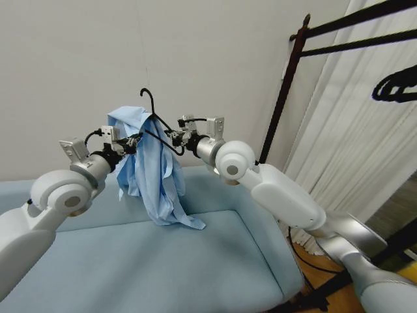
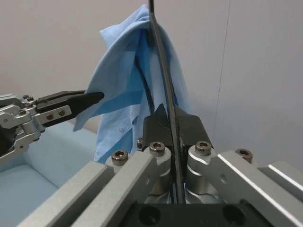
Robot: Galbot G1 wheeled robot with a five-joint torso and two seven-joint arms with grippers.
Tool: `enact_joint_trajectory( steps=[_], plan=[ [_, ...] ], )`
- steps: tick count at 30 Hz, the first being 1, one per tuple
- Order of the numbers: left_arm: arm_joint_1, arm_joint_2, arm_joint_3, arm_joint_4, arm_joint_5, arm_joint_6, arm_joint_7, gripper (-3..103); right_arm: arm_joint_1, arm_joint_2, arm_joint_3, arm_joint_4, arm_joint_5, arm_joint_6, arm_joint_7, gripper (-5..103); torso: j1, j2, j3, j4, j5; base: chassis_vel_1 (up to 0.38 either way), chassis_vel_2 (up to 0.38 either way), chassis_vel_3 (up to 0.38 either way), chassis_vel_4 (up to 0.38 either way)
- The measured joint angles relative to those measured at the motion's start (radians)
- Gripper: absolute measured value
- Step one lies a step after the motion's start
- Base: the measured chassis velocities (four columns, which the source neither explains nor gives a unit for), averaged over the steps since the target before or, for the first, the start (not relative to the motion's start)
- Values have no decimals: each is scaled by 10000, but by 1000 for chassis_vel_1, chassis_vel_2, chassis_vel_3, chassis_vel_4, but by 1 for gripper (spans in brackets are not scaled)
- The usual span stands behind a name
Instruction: Pick up the clothes from the sofa and hang them on the clothes hanger.
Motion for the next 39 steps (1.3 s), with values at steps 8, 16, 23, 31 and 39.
enact_joint_trajectory(
  steps=[8, 16, 23, 31, 39],
  plan=[
    [-38, -144, 29, 29, 6, 5, -3, 37, 73, -95, -9, -134, -233, 12, -151, 2, 0, 0, 0, -1, 1, 0, 0, 0, 0],
    [53, -183, 10, 64, 149, 27, -2, 64, 256, -164, 40, -287, -528, 56, -374, 2, 0, 0, 0, -1, 1, 0, 0, 0, 0],
    [493, -183, -14, 498, 2187, 136, 0, 91, 457, -266, 112, -321, -317, 56, -480, 2, 0, 0, 0, -1, 1, 0, 0, 0, 0],
    [780, -265, 246, 1422, 5256, -682, 825, 100, 551, -325, 192, -128, 63, 68, -517, 2, 0, 0, 0, 1, 0, 0, 0, 0, 0],
    [394, -508, 604, 2608, 6620, -2086, 1911, 100, 636, -470, 237, 130, 260, 75, -630, 2, 0, 0, 0, -1, -1, 0, 0, 0, 0]
  ],
)
